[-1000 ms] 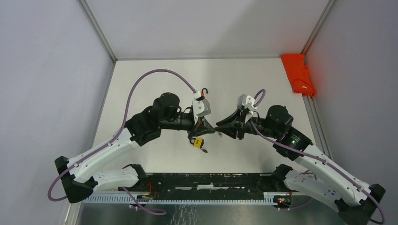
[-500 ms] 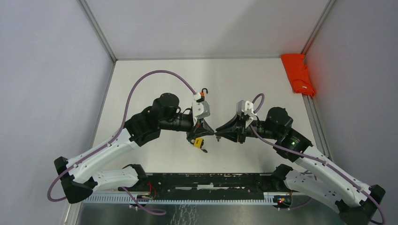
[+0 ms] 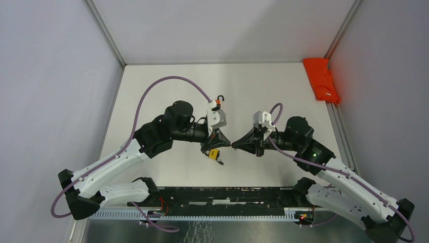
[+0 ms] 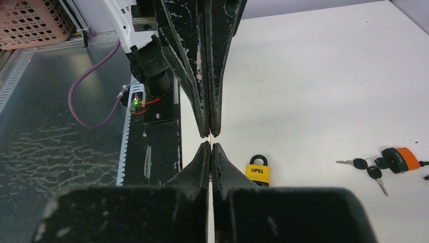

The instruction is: Unlock with the key

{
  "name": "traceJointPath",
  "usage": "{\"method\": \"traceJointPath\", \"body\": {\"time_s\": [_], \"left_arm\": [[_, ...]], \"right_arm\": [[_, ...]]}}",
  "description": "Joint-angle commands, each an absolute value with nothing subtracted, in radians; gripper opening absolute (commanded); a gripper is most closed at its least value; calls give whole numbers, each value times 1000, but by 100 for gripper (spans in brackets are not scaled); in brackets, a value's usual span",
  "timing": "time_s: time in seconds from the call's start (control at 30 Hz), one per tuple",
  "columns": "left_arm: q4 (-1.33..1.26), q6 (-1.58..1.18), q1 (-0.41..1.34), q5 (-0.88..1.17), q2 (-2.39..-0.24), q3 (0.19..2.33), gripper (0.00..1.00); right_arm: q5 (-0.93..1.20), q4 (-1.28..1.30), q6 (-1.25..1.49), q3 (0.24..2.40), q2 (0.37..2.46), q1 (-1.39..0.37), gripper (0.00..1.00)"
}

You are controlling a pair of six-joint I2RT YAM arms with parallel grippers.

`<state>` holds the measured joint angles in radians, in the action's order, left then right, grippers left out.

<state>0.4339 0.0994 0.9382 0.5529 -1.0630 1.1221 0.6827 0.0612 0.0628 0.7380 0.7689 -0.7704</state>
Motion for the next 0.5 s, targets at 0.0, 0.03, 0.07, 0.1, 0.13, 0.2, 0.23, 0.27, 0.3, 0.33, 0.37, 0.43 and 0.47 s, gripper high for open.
{"method": "traceJointPath", "body": {"time_s": [0.0,0.03,0.07,0.1,0.13,0.2,0.23,0.27,0.3,0.33,0.37,0.43,0.47], "left_arm": [[420,141,937,568,-1036,1149,2],[420,142,937,569,-1036,1148,2],[419,141,937,568,-1036,1147,2],[418,141,937,568,-1036,1145,2],[417,141,937,567,-1035,1144,2],[417,142,937,565,-1036,1144,2],[417,142,938,564,-1036,1144,2],[416,139,938,557,-1037,1143,2],[414,136,938,548,-1037,1142,3],[413,133,937,538,-1038,1141,7],[413,130,937,528,-1039,1141,11],[412,127,937,512,-1040,1141,25],[412,125,937,501,-1040,1143,31]], "right_arm": [[698,54,44,729,773,-770,0],[694,55,44,727,771,-770,0],[689,56,44,727,770,-770,0],[683,57,44,729,768,-770,0],[670,59,44,730,765,-770,0],[649,62,43,732,757,-770,0],[631,65,44,733,753,-770,0],[619,68,42,733,748,-770,0],[599,74,42,736,745,-769,0],[575,80,44,739,740,-769,0],[562,93,42,744,740,-770,0],[525,123,40,762,741,-770,0],[514,143,37,770,743,-770,0]]}}
